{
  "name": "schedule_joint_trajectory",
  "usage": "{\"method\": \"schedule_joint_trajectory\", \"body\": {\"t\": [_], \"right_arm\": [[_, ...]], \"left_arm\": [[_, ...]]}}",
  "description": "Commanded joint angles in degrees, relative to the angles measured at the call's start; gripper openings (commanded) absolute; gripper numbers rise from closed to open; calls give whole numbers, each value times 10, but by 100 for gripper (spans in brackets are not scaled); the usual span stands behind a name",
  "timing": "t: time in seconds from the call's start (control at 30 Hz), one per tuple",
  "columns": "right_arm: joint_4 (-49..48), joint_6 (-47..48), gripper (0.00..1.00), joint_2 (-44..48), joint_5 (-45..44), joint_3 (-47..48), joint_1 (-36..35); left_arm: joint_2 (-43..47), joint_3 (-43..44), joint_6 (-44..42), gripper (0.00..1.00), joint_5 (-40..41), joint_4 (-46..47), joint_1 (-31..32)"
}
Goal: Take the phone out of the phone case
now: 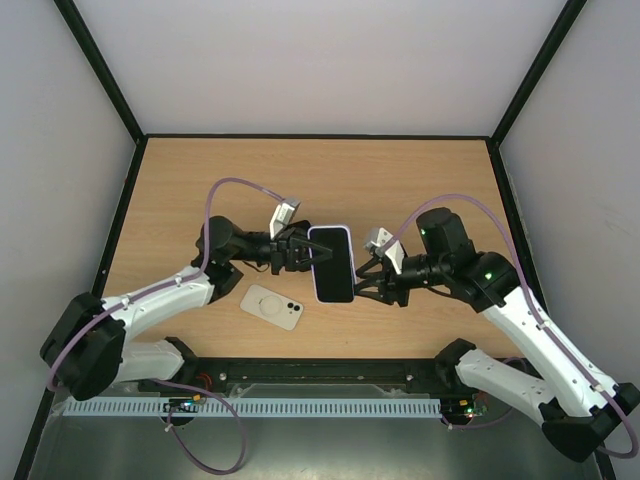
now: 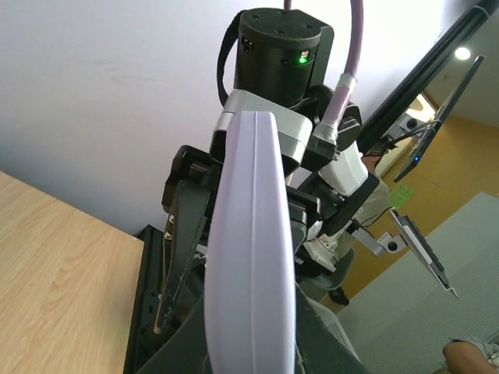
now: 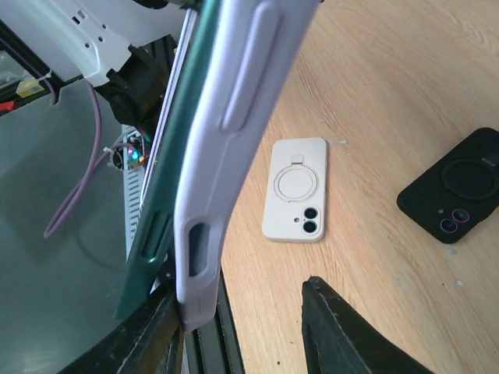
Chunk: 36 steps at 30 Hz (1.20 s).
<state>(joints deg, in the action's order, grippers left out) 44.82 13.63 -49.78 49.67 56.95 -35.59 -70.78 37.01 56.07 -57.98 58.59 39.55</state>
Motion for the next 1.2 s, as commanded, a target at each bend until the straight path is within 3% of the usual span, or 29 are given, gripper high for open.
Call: {"method": "schedule_joint_trajectory", "body": {"t": [0.0, 0.1, 0.43, 0.5, 0.53, 0.63, 0.73, 0.83, 0.93, 1.03, 1.17], "right_arm": [[-94, -46, 40, -21, -5, 47, 7], [-104, -75, 45, -26, -4, 58, 8], [-132, -133, 48, -21, 54, 97, 34], [-135, -139, 43, -22, 73, 99, 38], [-139, -145, 27, -26, 118, 90, 41], [-143, -153, 10, -33, 145, 72, 46], [-145, -156, 2, -30, 147, 53, 58], [-157, -189, 2, -19, 118, 30, 73], [-171, -243, 2, 3, 7, 1, 94], [-170, -260, 2, 12, -65, -45, 108], [-179, -292, 2, 4, -97, -104, 137]], "left_arm": [[-33, -4, 20, 2, -39, 61, 47], [-59, 1, 28, 2, -39, 82, 53], [-149, -14, 82, 3, -10, 200, 63], [-166, -15, 102, 3, 1, 234, 63], [-188, -7, 125, 3, 14, 261, 62], [-205, 13, 127, 3, 33, 241, 56], [-208, 32, 107, 4, 59, 183, 43], [-196, 43, 68, 12, 88, 97, 27], [-173, 50, 23, 41, 125, 9, 12], [-131, 59, -49, 60, 203, -106, 0], [-81, 64, -120, 70, 322, -215, 0]]}}
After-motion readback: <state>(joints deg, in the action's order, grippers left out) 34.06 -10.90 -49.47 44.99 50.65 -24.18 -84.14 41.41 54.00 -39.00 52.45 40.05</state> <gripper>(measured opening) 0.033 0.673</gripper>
